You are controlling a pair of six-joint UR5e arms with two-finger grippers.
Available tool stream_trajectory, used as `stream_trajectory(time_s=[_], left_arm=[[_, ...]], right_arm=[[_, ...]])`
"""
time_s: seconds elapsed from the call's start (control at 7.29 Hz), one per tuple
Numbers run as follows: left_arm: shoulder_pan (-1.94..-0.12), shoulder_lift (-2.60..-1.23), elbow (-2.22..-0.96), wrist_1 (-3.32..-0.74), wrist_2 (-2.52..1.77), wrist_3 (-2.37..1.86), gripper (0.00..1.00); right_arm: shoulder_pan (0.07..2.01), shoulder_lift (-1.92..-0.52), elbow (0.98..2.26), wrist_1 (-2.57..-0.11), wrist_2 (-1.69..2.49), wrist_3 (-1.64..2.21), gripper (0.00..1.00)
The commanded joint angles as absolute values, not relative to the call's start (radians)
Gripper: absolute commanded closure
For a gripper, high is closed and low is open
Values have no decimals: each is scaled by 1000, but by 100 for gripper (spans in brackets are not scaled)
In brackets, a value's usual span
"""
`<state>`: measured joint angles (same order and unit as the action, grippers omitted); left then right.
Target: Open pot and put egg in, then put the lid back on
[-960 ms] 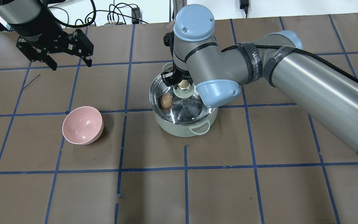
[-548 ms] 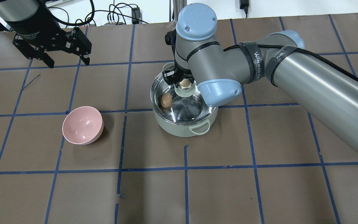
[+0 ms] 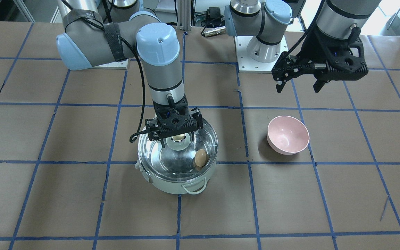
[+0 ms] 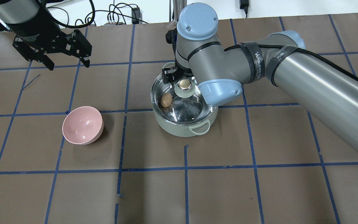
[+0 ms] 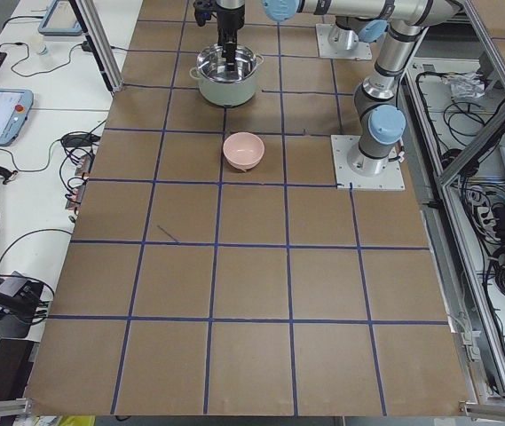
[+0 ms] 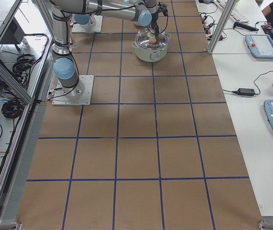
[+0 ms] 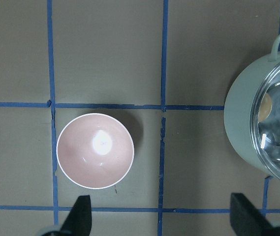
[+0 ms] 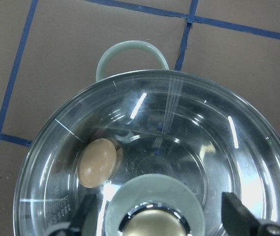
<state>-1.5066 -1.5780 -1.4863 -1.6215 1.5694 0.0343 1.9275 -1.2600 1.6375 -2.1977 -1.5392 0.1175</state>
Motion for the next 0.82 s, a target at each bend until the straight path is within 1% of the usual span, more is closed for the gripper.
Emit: stream_trajectory(time_s=[0.0,0.14,0.27,0.41,0.55,0.69], left_arm=[[-1508,-1559,-1489,-1632,1574,34,0],[-1509,-1560,-1489,-1635,1580,34,0],[-1509,-1559,-1486,-1638,1598,34,0],[-1509,-1563,-1486,-1657,1601,46,0],[-1503,-1563,-1464,-1713,1609,48,0],[-1505,-1569,-1463,-1713,1605,48,0]], right_arm=[[1806,-1313,1632,-2183,-1537,18,0],[1716,-1378,1649,-2110,-1536,3,0],[1630,-1432,1654,-1979,-1543,-91,0],[1568,-1478,1654,-1924,-1542,-160,0],[1550,-1529,1654,-1840,-1545,-163,0],[1548,-1586,1655,-1744,-1554,-158,0]])
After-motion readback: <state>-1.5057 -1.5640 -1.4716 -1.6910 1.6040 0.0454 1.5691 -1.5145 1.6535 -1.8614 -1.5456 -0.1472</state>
